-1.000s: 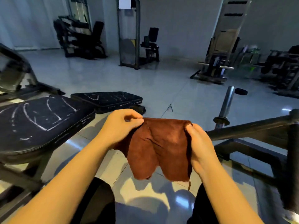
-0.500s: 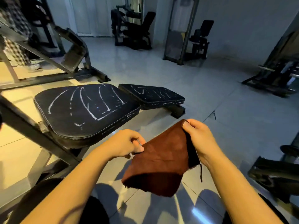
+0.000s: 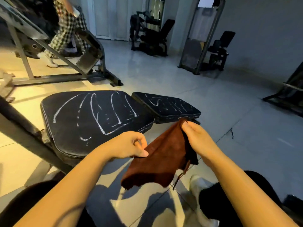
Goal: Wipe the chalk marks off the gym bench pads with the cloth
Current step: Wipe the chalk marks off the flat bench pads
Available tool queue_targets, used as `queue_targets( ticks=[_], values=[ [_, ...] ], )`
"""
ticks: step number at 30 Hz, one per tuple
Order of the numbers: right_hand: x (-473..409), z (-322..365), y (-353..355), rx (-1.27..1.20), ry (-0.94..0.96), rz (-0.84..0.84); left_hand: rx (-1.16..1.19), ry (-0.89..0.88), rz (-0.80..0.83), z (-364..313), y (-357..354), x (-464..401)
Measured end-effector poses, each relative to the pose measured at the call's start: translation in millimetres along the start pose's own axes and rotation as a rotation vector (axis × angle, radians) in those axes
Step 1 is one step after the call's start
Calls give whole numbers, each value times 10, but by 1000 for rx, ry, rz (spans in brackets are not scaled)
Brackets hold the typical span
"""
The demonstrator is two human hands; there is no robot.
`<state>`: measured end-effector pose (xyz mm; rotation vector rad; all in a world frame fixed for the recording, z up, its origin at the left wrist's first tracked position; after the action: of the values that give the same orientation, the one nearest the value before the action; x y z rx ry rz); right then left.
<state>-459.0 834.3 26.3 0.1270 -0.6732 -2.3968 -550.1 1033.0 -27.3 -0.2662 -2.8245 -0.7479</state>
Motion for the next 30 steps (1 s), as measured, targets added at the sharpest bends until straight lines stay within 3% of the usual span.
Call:
queue_targets(
  ticks=[3,8,12,19,24,30],
  values=[
    [-172,-231,64,-95,-75,12,-132,61,-38,-5,-34,-213],
    [-320,-451,206,-141,-100,28,-83,123,-34,5,-30,-396],
    [-342,-510,292,-200,-102,33,-71,122,-129,-26,-78,-521],
    [-311,-701,264,-448,-175,-19,-57,135,-191,-82,-146,-560],
    [-261,-848,167,-461,-207,41,230,-14,-316,-306,-336,-462],
    [-213,-792,-119,-464,-158,135,70,29,-249,-350,-613,-505]
  ],
)
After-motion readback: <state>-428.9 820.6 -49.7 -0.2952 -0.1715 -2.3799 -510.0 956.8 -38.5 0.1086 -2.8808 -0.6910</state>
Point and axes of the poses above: each hand's wrist, its own x-axis away from the middle knuckle, its own y-axis out of the back of the hand, z = x × y, the point moved 2 cm from there along -x, towards the middle knuckle, and after that the axes turned 9 degrees about z, right-handed, at the moved point
